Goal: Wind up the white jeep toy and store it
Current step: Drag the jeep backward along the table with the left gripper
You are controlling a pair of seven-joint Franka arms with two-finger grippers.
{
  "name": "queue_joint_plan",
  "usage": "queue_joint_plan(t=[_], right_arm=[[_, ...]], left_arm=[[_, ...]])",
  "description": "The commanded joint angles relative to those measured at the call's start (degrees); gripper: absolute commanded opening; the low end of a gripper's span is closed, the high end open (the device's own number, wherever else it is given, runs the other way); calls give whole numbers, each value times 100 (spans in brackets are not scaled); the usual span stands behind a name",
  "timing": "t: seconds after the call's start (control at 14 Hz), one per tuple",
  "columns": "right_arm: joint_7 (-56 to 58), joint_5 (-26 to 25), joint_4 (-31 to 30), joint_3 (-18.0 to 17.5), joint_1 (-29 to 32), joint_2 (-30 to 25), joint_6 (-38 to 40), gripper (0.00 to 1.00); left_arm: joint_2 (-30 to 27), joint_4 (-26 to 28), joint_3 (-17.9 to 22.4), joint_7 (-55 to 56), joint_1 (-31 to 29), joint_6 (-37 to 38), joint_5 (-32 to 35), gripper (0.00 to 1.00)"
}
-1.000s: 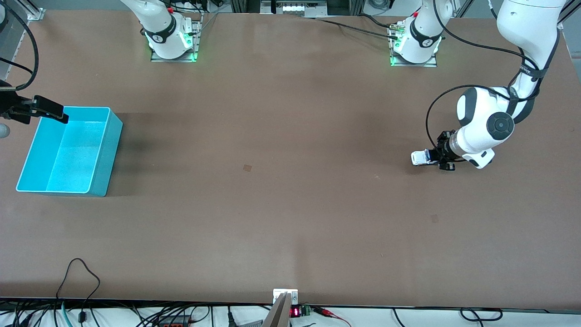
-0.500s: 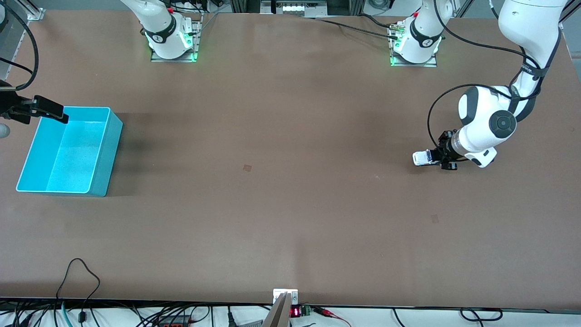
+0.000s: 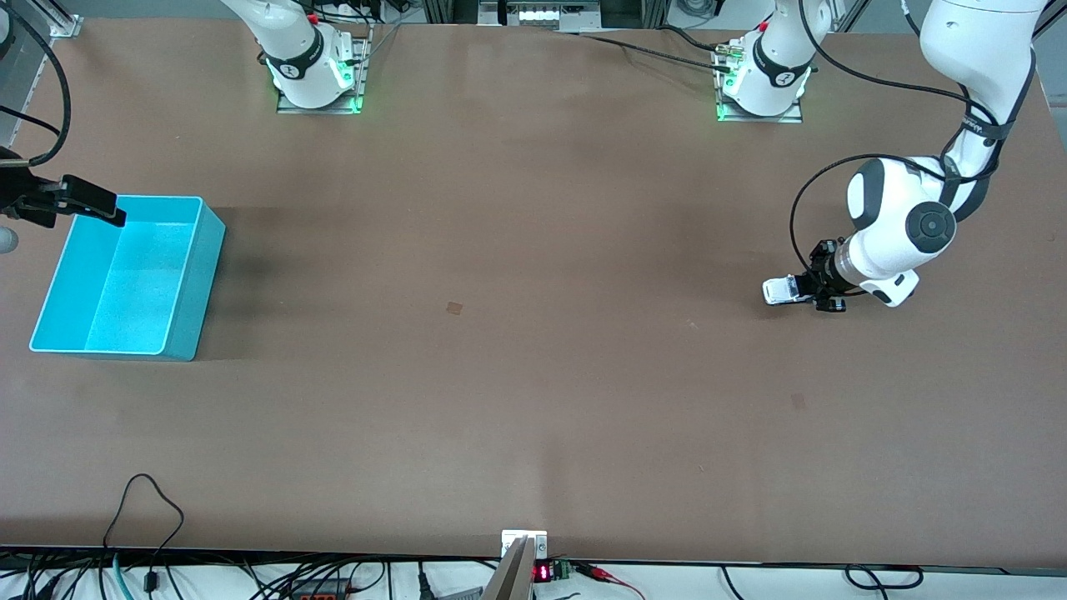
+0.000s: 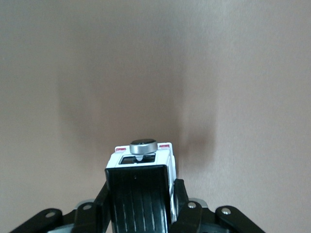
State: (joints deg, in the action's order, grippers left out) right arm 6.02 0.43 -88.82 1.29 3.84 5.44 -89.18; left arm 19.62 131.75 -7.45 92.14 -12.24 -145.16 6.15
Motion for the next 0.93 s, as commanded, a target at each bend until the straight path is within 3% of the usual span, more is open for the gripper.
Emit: queue_joint_plan(t=[0.0, 0.86], right_arm=[[110, -35, -4, -15, 38, -25, 41, 100], [110, -35, -4, -15, 38, -25, 50, 100]], left_arm=[[235, 27, -38, 49, -235, -267, 290, 26], [385, -123, -38, -3, -824, -267, 782, 26]])
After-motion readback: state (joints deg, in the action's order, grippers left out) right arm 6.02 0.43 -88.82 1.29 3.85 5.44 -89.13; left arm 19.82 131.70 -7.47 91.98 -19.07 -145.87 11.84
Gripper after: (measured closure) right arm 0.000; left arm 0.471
